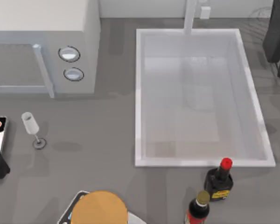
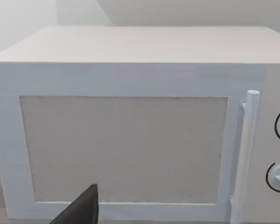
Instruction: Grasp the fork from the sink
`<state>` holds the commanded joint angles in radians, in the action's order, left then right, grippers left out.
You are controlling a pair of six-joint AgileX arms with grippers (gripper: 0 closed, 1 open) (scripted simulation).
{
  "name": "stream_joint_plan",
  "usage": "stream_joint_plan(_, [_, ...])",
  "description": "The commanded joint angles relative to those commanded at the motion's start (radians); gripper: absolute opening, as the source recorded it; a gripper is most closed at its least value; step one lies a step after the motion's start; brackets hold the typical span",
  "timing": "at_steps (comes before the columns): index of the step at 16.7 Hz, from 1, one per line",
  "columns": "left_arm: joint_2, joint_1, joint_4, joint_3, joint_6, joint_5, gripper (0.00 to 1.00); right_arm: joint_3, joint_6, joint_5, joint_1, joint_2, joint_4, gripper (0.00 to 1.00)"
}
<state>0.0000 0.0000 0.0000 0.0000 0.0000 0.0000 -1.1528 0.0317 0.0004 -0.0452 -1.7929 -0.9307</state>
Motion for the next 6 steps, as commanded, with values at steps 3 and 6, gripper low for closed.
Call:
stream_joint_plan(3, [0.000,0.000,0.000,0.000,0.000,0.000,1.00,0.000,0.000,0.000,0.000,0.000,0.000,1.00])
stream_joint_plan(6, [0.000,0.000,0.000,0.000,0.000,0.000,1.00,0.000,0.000,0.000,0.000,0.000,0.000,1.00])
